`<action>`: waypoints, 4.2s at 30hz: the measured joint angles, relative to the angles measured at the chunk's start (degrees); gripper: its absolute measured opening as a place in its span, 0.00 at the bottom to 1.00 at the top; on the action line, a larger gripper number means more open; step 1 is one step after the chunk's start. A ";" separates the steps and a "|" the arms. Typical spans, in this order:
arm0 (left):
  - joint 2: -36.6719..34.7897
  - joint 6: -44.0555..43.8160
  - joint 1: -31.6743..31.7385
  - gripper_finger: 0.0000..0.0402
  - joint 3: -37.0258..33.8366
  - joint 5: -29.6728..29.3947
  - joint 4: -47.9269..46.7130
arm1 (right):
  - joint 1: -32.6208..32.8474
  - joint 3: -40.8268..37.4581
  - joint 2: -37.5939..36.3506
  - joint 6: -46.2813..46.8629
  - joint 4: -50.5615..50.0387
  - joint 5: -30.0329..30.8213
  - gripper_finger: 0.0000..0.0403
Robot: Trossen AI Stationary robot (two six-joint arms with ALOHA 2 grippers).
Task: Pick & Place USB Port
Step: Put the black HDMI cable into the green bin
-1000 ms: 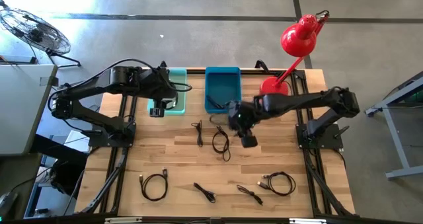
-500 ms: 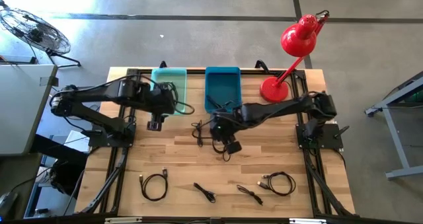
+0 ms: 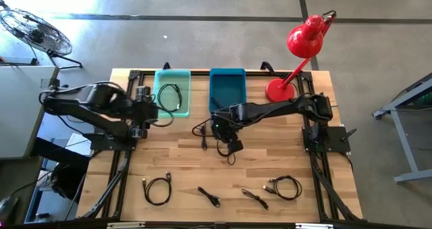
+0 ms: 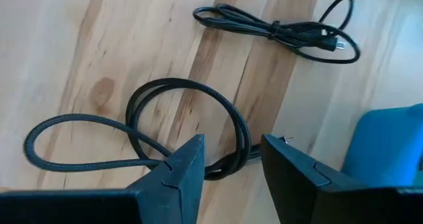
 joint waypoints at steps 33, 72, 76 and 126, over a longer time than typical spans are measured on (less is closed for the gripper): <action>-1.40 -3.11 -4.88 0.54 0.00 -4.40 -0.37 | -3.19 0.02 8.22 8.19 0.01 2.92 0.03; 9.94 55.06 -4.88 0.39 -0.07 -5.14 36.34 | 0.09 0.04 -22.68 20.63 18.99 -9.16 0.00; 11.09 55.83 -4.88 0.37 -0.07 -5.50 37.72 | 0.74 0.04 -22.60 20.57 19.06 -10.78 0.00; 14.61 70.13 -4.86 0.36 -0.02 2.16 58.27 | -2.05 0.04 -22.25 19.32 21.62 -15.04 0.00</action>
